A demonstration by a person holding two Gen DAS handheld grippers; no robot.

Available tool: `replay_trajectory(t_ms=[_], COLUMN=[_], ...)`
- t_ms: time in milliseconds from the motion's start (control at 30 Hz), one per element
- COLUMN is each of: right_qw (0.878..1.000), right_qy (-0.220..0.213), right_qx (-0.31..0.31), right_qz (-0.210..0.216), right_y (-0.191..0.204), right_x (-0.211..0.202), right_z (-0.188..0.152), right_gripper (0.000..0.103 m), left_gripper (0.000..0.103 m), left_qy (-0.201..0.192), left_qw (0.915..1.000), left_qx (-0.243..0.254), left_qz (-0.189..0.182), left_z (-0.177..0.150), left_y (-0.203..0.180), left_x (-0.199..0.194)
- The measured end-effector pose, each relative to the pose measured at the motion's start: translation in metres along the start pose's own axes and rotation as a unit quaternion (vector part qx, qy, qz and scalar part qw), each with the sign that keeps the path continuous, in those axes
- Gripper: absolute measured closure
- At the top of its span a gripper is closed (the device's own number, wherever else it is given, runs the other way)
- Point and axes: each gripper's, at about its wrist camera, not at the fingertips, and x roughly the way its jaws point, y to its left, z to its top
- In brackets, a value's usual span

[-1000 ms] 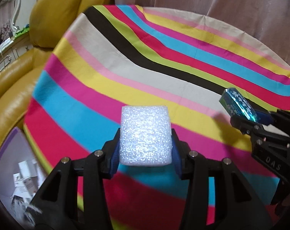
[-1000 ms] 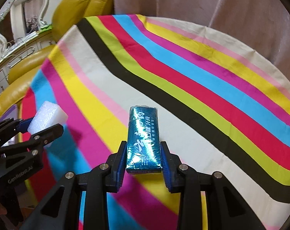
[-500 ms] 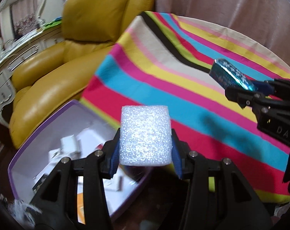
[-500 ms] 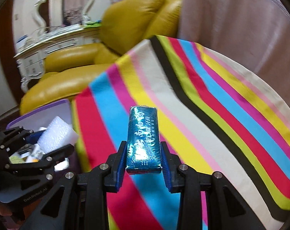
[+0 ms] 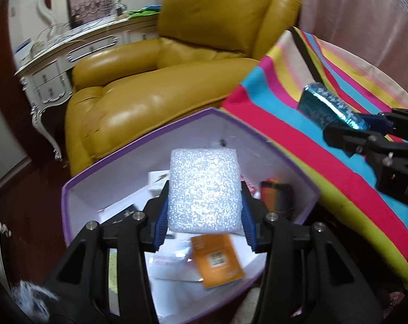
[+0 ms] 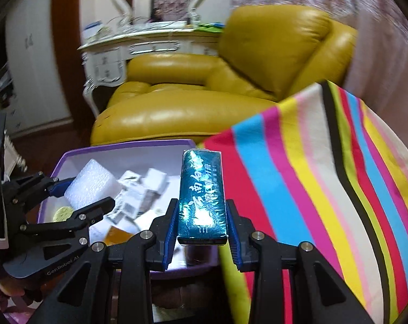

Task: Organize objects
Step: 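Carry the foam block and gum pack to the storage box and release them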

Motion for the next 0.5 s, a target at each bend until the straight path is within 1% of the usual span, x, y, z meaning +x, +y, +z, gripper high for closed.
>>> replay_trajectory(t_ms=[100,233,367,500], right_qw=[1.0,0.998,0.997,0.996], right_qy=[0.01,0.022,0.031,0.038], right_qx=[-0.027,-0.051,-0.066,-0.068], right_qz=[0.011,0.022,0.028,0.036], right_y=[0.026,0.052,0.066,0.073], right_x=[0.013,0.028,0.035,0.044], right_z=[0.008,0.012,0.011,0.011], right_gripper=[0.069,0.069,0.069,0.069], left_gripper=[0.053,0.053,0.053,0.053], left_qy=[-0.001,0.0,-0.001,-0.001], left_qw=[0.9999,0.9992,0.9984,0.9977], left_qx=[-0.014,-0.039,-0.054,-0.065], left_qz=[0.005,0.008,0.015,0.02], left_z=[-0.007,-0.015,-0.018,-0.02], left_y=[0.016,0.036,0.051,0.063], left_x=[-0.001,0.0,0.0,0.004])
